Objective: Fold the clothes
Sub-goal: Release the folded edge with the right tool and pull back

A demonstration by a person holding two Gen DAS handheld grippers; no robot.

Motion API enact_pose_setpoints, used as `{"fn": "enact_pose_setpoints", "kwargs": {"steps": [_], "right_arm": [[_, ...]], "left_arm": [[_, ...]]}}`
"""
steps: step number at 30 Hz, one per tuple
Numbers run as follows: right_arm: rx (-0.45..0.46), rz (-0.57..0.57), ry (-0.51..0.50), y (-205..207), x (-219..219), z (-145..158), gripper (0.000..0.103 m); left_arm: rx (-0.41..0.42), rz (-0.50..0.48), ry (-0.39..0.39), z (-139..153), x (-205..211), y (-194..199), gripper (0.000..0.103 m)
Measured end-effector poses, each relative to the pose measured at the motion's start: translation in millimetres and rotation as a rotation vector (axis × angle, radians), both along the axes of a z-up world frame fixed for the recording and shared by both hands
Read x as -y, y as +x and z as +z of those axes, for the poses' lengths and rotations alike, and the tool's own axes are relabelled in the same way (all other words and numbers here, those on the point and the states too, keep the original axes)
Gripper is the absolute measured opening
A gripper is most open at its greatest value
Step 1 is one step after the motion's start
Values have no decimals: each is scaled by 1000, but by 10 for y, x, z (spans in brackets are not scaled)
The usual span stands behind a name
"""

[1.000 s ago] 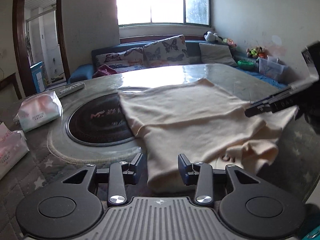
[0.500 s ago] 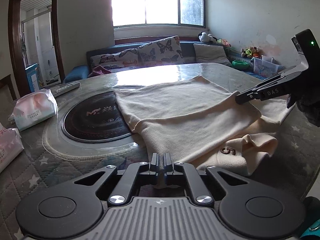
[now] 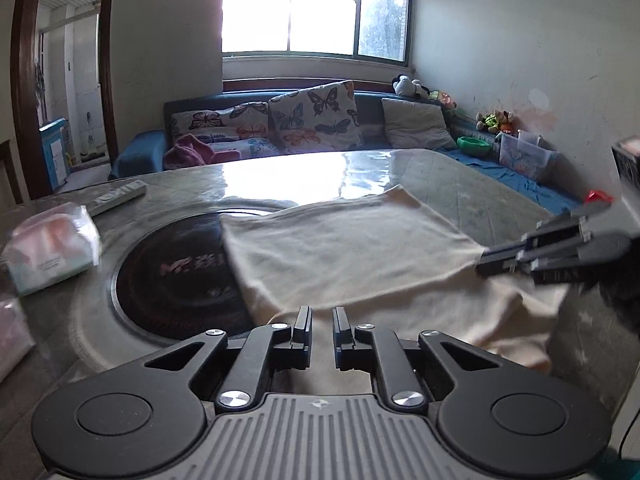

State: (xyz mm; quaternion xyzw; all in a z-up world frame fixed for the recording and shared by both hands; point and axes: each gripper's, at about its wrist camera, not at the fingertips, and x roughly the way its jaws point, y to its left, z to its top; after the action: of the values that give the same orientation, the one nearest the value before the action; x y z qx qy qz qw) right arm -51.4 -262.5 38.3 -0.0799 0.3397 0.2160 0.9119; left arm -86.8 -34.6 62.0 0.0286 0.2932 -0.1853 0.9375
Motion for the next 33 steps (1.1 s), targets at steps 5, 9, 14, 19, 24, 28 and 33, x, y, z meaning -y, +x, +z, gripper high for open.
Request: {"fn": "enact_pose_setpoints", "kwargs": {"steps": [5, 9, 14, 19, 24, 28, 33], "right_arm": [[-37, -1, -10, 34, -49, -146, 11], [-31, -92, 8, -62, 225, -121, 11], [-6, -281, 44, -263, 786, -39, 16], [-9, -536, 24, -413, 1515, -101, 18], [-2, -721, 10, -476, 2059, -182, 35], [-19, -765, 58, -466, 2236, -296, 38], [-5, -749, 86, -441, 2188, -338, 22]], "left_arm": [[-70, 9, 38, -300, 127, 270, 12], [-71, 5, 46, -356, 121, 282, 12], [-67, 6, 39, -297, 144, 261, 15], [-41, -12, 41, -225, 237, 212, 30], [-39, -26, 41, -189, 321, 190, 36], [-37, -30, 48, -171, 366, 180, 38], [-42, -34, 56, -185, 407, 167, 41]]}}
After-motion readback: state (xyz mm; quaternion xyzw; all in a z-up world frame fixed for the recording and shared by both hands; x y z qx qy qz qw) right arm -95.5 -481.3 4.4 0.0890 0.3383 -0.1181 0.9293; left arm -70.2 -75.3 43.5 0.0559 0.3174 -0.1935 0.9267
